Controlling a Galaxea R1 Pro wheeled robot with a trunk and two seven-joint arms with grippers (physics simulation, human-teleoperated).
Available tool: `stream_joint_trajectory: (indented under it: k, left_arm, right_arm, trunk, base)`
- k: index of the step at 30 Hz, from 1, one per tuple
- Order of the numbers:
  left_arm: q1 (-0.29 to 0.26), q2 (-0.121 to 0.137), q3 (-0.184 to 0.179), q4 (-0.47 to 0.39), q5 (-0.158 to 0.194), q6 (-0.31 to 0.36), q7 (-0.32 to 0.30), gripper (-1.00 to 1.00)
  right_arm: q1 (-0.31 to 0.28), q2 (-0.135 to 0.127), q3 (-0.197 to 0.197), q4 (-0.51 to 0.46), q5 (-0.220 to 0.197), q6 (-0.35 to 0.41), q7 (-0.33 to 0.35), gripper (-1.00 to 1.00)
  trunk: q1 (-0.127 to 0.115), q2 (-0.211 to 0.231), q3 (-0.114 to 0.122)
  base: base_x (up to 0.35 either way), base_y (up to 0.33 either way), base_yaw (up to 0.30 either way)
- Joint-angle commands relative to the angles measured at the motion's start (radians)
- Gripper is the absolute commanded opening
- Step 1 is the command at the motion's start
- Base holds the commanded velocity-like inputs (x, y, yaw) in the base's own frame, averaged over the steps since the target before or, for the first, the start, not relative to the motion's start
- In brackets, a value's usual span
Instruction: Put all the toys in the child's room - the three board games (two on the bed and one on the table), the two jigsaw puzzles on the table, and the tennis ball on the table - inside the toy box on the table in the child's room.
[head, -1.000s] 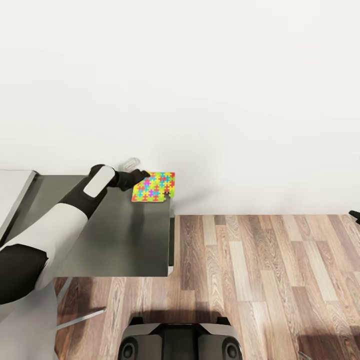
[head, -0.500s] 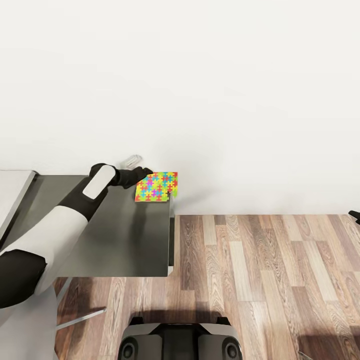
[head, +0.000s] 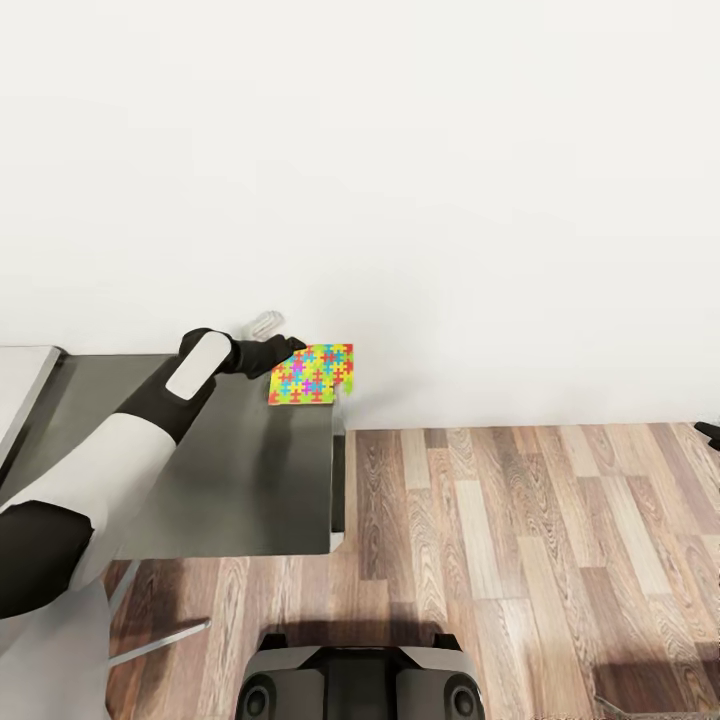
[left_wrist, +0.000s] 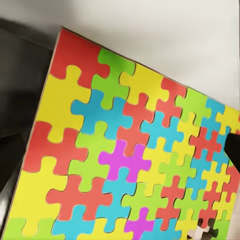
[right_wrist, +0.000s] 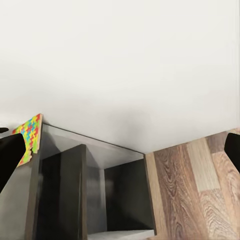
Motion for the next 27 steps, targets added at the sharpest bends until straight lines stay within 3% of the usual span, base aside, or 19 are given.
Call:
stream_joint_trajectory:
  k: [1,27]
  left_arm:
    - [0.001,0.001,-0.004,-0.002,0.011,-0.001,0.009,1.00]
    - [0.008,0.001,-0.004,-0.002,0.011,-0.001,0.011,1.00]
  right_arm:
    - [-0.001,0.000,-0.001,0.000,0.005,0.004,0.006,1.00]
    - [-0.001,0.000,0.000,0.000,0.006,0.004,0.006,1.00]
  trunk:
    - [0.001,-0.002,-0.001]
    - [0.001,-0.002,-0.001]
  base:
    - [0.000,0.000,-0.094]
    - [0.000,0.000,-0.032]
